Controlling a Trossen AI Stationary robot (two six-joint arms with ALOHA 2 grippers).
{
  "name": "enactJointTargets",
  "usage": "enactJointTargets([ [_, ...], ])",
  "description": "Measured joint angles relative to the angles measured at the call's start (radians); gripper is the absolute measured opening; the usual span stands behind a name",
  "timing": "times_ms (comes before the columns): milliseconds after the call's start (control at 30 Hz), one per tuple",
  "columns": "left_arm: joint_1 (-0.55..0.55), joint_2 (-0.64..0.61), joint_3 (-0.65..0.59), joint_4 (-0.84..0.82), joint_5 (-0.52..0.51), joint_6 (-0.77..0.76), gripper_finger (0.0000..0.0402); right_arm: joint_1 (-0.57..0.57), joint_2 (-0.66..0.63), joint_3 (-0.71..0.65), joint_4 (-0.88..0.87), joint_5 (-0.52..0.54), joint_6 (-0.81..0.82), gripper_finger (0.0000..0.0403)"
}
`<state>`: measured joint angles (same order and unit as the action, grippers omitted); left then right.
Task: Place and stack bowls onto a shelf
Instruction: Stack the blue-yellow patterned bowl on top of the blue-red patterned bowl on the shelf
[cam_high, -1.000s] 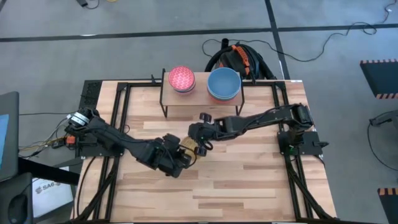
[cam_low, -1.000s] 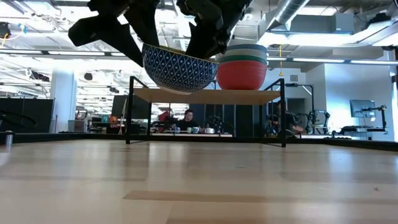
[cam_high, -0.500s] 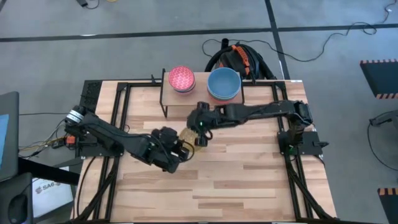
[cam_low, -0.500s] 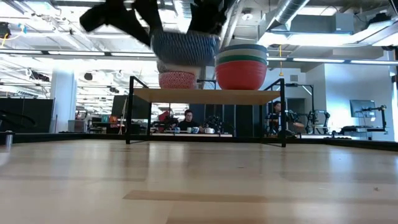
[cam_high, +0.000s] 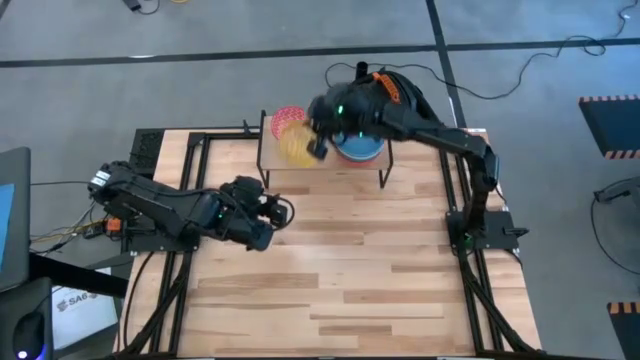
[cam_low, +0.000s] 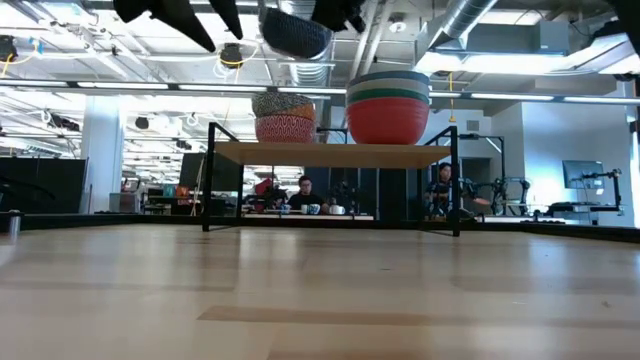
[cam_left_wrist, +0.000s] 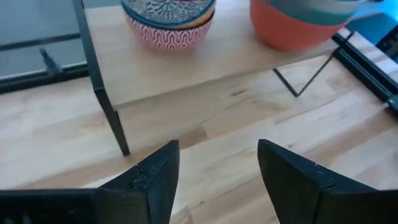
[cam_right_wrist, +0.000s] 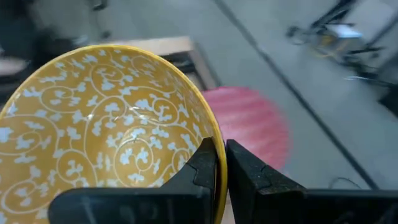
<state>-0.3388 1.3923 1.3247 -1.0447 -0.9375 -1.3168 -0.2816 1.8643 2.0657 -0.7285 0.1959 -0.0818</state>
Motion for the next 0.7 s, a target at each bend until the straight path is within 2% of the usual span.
enactJointTargets([
  [133,0.051,0.0,0.0,0.0,0.056,-0.016,0.0199,-0.109,0.002,-0.007,0.088,-0.002,-0.002,0.0046],
  [333,0.109,0.0,0.0,-0.051,0.116,-0.031,0.0198,-0.217,0.004,-0.084,0.293,-0.155,-0.006,0.0047],
  [467,0.166,0.0,0.0,-0.081,0.156,0.015,0.0198,-0.235,0.007,-0.109,0.333,-0.23,-0.009,0.0047],
  [567,0.223,0.0,0.0,-0.082,0.194,0.069,0.0198,-0.219,0.056,-0.105,0.391,-0.245,-0.047,0.0047],
  [700,0.288,0.0,0.001,-0.082,0.25,0.129,0.0198,-0.2,0.139,-0.072,0.367,-0.263,-0.079,0.0047],
])
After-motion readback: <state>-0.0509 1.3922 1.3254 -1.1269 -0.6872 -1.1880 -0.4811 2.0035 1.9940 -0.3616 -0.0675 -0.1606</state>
